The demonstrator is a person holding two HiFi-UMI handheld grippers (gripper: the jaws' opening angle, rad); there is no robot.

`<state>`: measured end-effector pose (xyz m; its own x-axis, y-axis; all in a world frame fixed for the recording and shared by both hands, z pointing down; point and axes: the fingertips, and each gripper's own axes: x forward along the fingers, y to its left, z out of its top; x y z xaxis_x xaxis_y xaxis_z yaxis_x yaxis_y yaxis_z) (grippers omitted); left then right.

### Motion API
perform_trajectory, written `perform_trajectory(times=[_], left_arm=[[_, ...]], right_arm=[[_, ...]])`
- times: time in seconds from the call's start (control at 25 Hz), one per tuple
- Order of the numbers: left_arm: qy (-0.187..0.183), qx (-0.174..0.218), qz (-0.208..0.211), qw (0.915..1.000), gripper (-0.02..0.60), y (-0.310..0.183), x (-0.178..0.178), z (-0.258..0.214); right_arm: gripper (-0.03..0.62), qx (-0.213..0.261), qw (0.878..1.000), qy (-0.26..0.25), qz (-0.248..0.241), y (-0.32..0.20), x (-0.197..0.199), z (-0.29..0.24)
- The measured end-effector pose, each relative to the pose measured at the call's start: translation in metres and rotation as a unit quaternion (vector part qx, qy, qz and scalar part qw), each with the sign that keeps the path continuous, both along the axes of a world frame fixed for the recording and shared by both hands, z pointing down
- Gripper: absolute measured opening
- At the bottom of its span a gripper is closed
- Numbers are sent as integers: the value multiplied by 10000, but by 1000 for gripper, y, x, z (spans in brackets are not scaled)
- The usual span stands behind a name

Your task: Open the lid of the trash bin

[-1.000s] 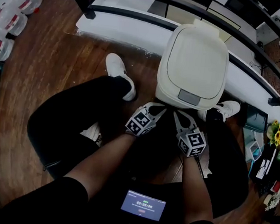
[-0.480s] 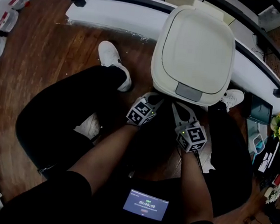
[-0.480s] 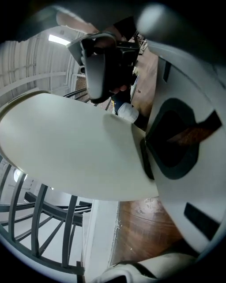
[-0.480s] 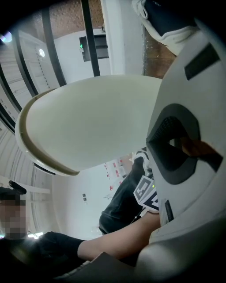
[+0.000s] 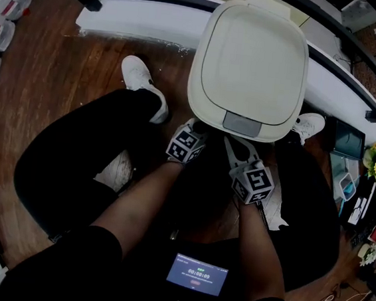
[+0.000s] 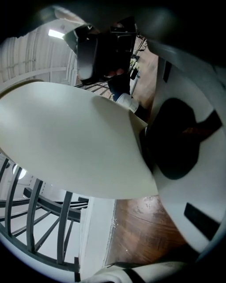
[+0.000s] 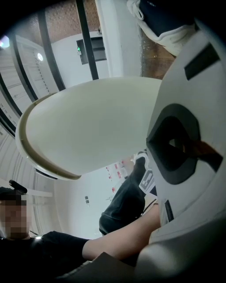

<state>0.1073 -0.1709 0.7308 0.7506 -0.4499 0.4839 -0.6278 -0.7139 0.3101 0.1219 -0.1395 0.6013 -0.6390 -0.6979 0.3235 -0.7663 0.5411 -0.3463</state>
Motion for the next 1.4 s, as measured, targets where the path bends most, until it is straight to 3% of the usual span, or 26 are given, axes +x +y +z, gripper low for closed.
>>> perform_trajectory(times=[0.6, 0.92, 1.08, 1.4], left_arm=[[-356, -79, -125, 9993, 29, -8, -1, 27], [-349, -321, -511, 9976, 31, -13, 0, 27], [-710, -218, -541, 9958, 31, -12, 1, 28], [-974, -258, -656, 9928, 31, -12, 1, 34]], right_arm=[[11, -62, 9999, 42, 104, -3, 7, 8], [12, -123, 9998, -26, 150, -3, 7, 12], [12, -142, 9998, -15, 165, -3, 7, 14], [11, -155, 9997, -5, 198, -2, 8, 13]])
